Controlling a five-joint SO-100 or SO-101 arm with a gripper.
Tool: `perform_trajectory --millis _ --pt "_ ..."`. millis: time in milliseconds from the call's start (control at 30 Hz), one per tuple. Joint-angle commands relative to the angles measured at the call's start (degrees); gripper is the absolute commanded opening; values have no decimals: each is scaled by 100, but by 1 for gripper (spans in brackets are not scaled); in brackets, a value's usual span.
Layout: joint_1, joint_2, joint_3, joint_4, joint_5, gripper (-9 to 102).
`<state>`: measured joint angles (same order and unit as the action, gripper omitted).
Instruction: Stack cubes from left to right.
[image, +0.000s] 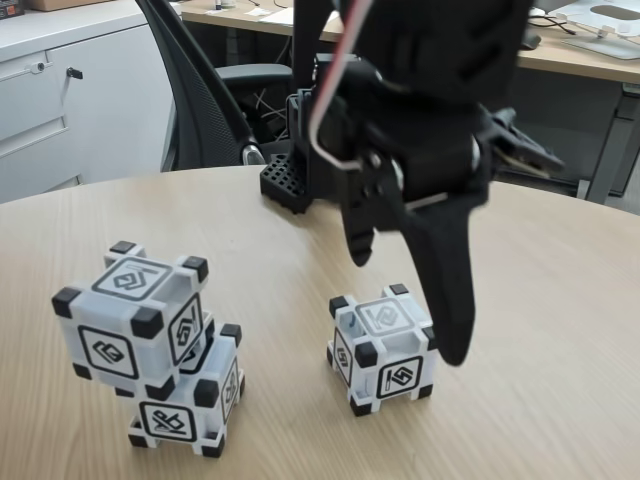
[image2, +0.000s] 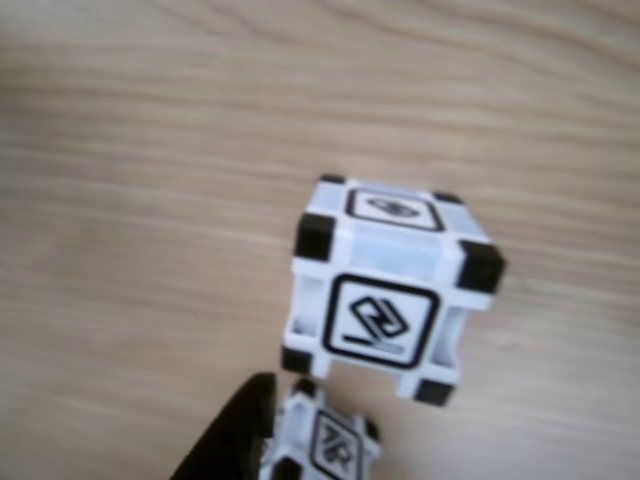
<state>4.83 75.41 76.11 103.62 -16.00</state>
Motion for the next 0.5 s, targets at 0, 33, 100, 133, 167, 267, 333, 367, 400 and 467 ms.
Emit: perform_trajectory --millis 0,33,100,133,167,267,333,367,400,467 --pt "0 -53 -35 35 44 40" --pt "0 -70 -35 18 44 40" --pt "0 -88 -35 -26 35 40" --pt "0 -88 -35 -26 35 40" --pt "0 -88 -35 -26 18 40" --pt "-18 -123 -35 -44 -35 40" --pt "-105 -290 70 -53 -53 40" --pt "-193 -369 149 -62 -44 40" --pt "-264 -439 229 -62 26 39" --pt "-343 -483 325 -62 105 39"
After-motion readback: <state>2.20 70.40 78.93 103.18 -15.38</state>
